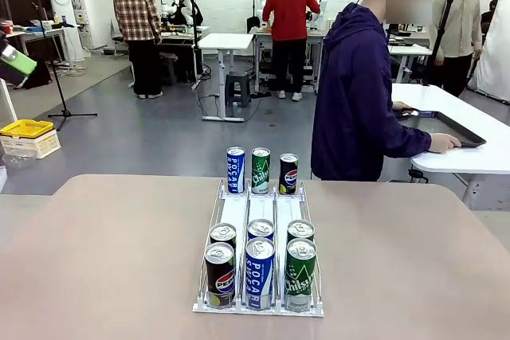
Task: Retrieve and hand over the desired beverage to the person.
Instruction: Pick up a can of the same type that the person held from the Automatic Can Dispenser.
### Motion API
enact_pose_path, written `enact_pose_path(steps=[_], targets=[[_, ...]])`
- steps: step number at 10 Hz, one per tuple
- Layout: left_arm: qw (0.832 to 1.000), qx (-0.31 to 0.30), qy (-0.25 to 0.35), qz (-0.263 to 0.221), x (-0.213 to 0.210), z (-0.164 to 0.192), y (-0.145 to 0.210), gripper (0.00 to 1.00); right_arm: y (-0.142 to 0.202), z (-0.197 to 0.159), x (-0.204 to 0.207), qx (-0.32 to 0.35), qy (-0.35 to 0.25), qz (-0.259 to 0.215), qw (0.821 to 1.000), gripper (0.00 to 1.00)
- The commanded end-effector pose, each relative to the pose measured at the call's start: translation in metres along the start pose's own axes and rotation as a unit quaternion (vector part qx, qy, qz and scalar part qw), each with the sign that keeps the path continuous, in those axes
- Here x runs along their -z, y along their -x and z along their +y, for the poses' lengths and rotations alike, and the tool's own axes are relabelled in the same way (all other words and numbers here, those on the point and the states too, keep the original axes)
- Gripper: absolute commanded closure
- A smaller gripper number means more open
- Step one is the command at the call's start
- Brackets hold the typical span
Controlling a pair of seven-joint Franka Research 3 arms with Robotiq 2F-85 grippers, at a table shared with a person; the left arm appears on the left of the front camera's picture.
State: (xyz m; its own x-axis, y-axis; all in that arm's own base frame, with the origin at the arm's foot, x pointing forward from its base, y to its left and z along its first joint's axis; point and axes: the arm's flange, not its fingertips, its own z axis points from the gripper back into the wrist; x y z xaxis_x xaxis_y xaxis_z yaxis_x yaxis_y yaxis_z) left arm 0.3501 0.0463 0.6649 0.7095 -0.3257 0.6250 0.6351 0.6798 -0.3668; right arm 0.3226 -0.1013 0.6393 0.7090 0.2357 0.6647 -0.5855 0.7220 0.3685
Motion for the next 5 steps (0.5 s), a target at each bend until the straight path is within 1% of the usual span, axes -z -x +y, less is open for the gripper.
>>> enact_pose_path(steps=[1, 5], targets=[[1.000, 0.012, 0.004, 0.005, 0.0027, -0.0030, -0.0061, 0.00, 0.0006, -0.0026, -0.0052, 0.007, 0.006, -0.003, 1.000, 0.00], [1.000, 0.012, 0.004, 0.005, 0.0027, -0.0030, -0.0061, 0.00, 0.0006, -0.0026, -0.0052, 0.007, 0.006, -0.003, 1.000, 0.00]])
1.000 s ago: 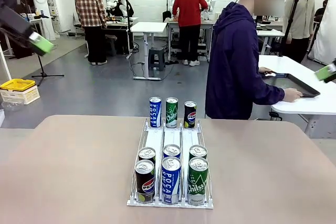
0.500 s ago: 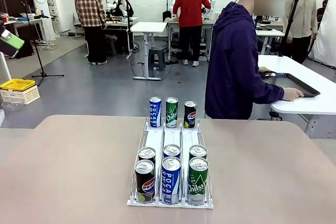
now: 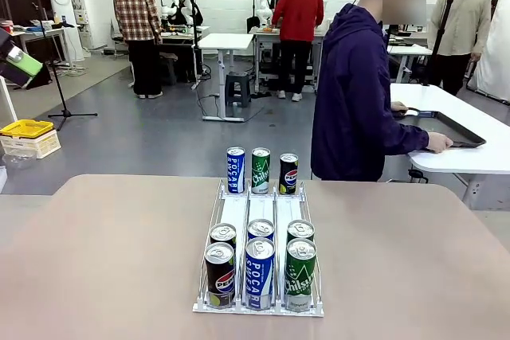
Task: Retrieve and hand over the desired beverage to the person.
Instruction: Pick up a can of the same type that the person held from the Automatic Can Dispenser.
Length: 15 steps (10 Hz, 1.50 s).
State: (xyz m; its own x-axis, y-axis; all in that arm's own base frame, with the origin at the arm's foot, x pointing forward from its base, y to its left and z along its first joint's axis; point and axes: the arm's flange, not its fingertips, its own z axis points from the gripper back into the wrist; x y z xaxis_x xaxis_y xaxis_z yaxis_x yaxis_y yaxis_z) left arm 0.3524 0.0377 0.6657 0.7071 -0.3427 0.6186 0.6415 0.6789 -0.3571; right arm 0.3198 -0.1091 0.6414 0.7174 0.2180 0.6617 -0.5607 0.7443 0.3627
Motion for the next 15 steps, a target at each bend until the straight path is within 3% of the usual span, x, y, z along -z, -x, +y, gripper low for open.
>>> enact_pose_path(steps=[1, 15], targets=[[1.000, 0.006, 0.006, -0.002, -0.0031, 0.0017, -0.0011, 0.00, -0.0018, 0.0008, 0.0023, -0.003, -0.009, 0.000, 1.000, 0.00], [1.000, 0.006, 0.006, -0.002, -0.0031, 0.0017, -0.0011, 0.00, -0.0018, 0.0008, 0.0023, -0.003, -0.009, 0.000, 1.000, 0.00]])
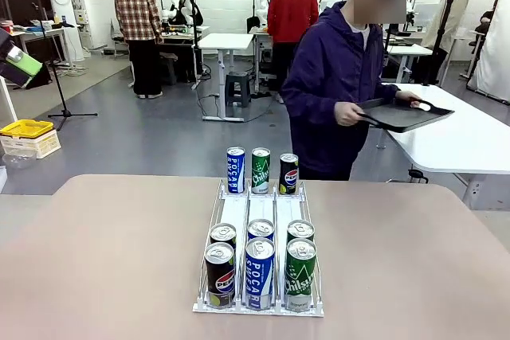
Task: Retrieve and hand over the desired beverage to the person.
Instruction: Pick up a can of the same type that the person held from the Automatic Can Dispenser.
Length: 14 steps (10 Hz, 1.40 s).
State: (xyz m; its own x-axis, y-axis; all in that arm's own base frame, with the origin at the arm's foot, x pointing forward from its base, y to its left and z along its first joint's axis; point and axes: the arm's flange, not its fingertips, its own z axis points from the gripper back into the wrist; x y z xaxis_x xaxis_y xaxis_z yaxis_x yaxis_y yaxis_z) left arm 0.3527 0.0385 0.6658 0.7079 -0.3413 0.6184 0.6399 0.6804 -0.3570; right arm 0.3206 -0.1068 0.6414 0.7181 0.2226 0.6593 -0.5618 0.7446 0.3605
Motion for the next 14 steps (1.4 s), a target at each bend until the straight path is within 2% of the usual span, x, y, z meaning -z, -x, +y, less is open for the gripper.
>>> enact_pose_path(steps=[1, 14], targets=[[1.000, 0.007, 0.007, -0.002, -0.0026, 0.0010, -0.0011, 0.00, -0.0007, -0.0006, 0.0005, -0.001, -0.009, -0.003, 1.000, 0.00], [1.000, 0.007, 0.007, -0.002, -0.0026, 0.0010, -0.0011, 0.00, -0.0007, -0.0006, 0.0005, -0.001, -0.009, -0.003, 1.000, 0.00]])
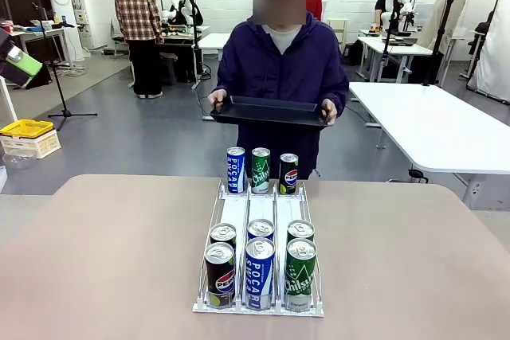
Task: Retrieve and hand over the desired beverage to the person.
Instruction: Pick up a can of the same type that the person held from the Automatic Can Dispenser.
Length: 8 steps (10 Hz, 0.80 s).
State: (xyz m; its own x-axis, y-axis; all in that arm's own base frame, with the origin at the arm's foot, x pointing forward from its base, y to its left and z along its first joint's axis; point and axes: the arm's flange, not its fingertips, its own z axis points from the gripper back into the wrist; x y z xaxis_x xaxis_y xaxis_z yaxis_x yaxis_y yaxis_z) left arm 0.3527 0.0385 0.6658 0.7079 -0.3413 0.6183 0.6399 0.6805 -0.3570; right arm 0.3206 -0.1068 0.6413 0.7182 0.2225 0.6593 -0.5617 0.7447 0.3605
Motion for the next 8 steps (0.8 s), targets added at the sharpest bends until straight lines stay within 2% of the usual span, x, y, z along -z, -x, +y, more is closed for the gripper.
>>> enact_pose_path(steps=[1, 8], targets=[[1.000, 0.007, 0.007, -0.002, -0.0026, 0.0010, -0.0012, 0.00, -0.0007, -0.0006, 0.0005, -0.002, -0.009, -0.003, 1.000, 0.00], [1.000, 0.007, 0.007, -0.002, -0.0026, 0.0010, -0.0012, 0.00, -0.0007, -0.0006, 0.0005, -0.002, -0.009, -0.003, 1.000, 0.00]])
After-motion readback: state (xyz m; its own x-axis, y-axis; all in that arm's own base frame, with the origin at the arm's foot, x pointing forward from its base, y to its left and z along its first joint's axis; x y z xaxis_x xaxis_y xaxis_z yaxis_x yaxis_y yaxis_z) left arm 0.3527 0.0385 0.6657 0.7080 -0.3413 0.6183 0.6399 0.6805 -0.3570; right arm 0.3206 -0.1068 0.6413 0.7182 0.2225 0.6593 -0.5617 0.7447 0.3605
